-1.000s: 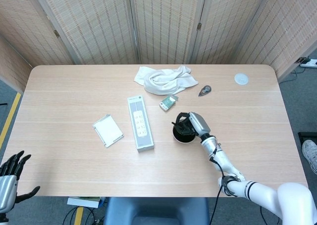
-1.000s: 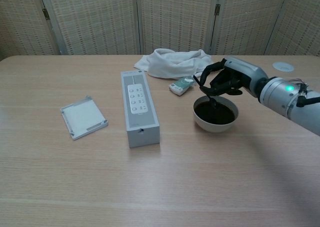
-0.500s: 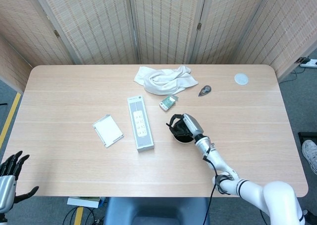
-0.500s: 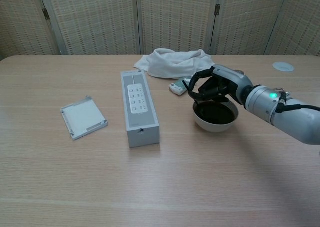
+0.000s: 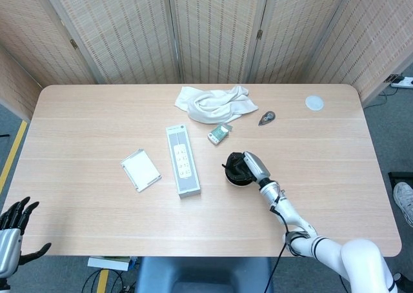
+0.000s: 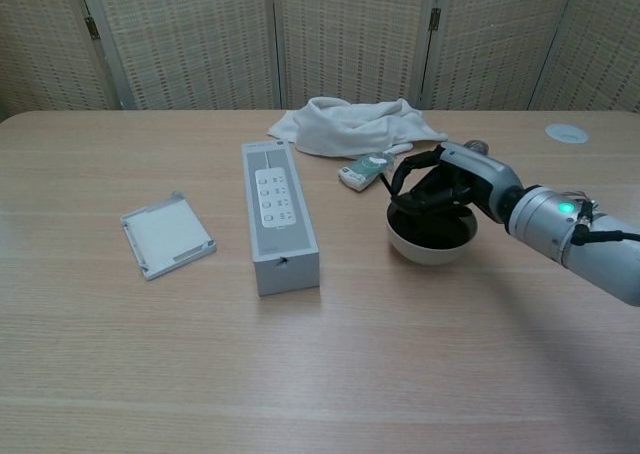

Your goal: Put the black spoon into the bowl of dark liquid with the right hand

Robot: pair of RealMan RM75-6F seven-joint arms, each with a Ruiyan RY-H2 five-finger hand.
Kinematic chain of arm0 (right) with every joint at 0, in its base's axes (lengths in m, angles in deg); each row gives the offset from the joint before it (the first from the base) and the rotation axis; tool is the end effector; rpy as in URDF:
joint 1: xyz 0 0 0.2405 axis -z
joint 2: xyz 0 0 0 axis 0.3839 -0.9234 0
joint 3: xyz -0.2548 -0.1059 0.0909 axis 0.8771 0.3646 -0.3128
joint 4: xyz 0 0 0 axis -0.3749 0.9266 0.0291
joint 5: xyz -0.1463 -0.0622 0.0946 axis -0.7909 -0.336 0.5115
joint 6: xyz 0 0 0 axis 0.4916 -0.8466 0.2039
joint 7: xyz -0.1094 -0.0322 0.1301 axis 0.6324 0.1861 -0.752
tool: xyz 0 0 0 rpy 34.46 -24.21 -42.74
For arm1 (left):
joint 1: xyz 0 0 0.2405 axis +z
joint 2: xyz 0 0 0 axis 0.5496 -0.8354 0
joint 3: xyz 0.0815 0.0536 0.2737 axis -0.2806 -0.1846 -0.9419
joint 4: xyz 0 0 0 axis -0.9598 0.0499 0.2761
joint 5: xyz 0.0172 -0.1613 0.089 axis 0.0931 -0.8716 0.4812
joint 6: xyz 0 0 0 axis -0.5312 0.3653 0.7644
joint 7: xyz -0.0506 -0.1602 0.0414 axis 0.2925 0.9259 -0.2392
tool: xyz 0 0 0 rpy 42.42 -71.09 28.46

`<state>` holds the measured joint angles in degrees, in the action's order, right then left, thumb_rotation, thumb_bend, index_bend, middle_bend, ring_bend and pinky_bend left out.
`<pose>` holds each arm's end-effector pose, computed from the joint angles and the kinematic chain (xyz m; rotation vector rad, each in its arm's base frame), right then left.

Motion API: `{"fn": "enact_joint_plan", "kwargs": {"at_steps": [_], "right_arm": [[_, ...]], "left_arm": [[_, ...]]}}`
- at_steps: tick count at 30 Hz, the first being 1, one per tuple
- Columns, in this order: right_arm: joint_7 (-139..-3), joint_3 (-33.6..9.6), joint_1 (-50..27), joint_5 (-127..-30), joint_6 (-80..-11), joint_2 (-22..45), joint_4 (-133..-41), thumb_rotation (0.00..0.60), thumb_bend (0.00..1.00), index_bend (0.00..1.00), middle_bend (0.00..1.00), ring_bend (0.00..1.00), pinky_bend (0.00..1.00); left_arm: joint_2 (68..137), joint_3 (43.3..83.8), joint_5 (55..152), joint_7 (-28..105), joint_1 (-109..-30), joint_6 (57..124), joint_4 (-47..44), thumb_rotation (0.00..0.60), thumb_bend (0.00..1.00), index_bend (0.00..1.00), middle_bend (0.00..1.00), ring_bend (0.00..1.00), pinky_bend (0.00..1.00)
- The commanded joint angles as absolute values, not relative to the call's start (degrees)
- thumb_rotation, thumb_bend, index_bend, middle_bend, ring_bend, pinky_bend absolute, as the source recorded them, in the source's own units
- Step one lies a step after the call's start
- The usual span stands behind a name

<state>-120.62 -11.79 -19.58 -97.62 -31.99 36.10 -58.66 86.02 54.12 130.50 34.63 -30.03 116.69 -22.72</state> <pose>-0.2083 -0.4115 -0.0803 1.4712 -1.7564 1.3789 -0.3435 0.1495 0.1815 -1.3277 -0.9590 -0.8242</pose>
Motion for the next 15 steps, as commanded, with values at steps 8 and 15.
{"fn": "enact_joint_plan", "kwargs": {"at_steps": [8, 15], "right_arm": [[-120.03, -11.11, -19.33, -97.97, -32.11, 34.33, -57.29, 0.6, 0.48, 0.75, 0.95, 1.0, 1.0], [-118.74, -11.93, -21.39, -97.66, -30.96, 35.94, -55.03, 0.6, 0.48, 0.75, 0.95, 1.0, 1.0]], "left_arm": [[86.24, 54.22, 130.53, 34.36, -30.16, 116.62, -22.95, 0.6, 0.17, 0.15, 0.07, 0.09, 0.16], [86.35, 54.15, 130.12, 34.49, -29.84, 116.75, -22.66, 0.6, 0.17, 0.15, 0.07, 0.09, 0.16]]}}
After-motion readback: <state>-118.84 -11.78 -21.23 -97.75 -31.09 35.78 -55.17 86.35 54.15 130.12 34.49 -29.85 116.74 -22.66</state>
